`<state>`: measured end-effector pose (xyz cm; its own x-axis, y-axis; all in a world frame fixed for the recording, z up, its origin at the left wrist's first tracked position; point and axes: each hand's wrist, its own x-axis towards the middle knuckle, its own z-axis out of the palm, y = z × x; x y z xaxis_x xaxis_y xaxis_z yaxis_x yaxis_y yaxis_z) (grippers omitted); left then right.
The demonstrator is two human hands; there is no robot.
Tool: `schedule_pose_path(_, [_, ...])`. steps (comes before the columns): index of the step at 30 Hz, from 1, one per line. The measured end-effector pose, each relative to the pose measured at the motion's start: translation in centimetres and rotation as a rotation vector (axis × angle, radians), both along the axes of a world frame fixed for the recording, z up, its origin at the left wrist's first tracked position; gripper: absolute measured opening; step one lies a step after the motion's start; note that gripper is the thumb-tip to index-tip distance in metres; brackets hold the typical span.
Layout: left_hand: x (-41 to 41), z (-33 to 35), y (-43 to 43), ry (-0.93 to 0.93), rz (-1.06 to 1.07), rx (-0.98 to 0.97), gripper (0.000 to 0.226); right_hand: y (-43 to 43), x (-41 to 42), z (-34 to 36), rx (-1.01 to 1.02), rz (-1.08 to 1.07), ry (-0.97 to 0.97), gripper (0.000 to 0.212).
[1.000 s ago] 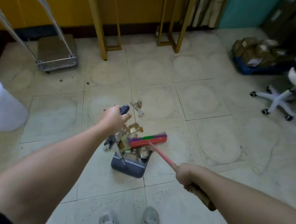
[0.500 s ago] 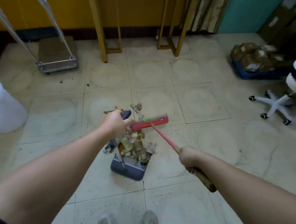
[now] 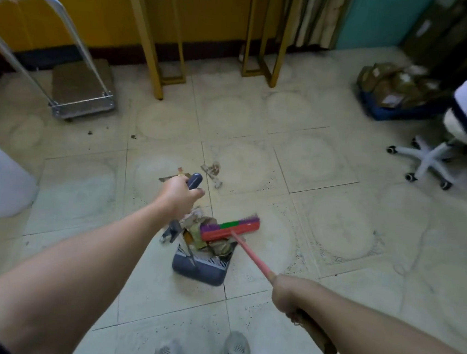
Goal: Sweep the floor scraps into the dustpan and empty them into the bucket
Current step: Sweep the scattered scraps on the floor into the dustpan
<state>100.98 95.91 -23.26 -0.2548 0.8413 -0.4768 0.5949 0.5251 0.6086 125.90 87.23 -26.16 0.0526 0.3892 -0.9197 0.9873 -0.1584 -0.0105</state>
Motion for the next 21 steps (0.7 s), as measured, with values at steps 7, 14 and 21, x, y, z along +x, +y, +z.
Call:
schedule_pose_path(7, [-0.3, 1.1, -2.0, -0.019, 0.031, 0.068, 0.016, -2.4, 0.5, 3.2, 0.018, -0.016, 0.045, 0.056])
schedule_pose_path(14, [-1.6, 5.6, -3.1, -0.022, 0.062, 0.182, 0.014, -1.0, 0.1, 7.5, 0.109, -0.015, 0.031, 0.052])
schedule_pose_path(21, [-2.4, 11.5, -3.1, -0.024, 0.109, 0.368, 0.018, 1.0, -0.4, 12.0, 0.244, 0.050, 0.031, 0.056])
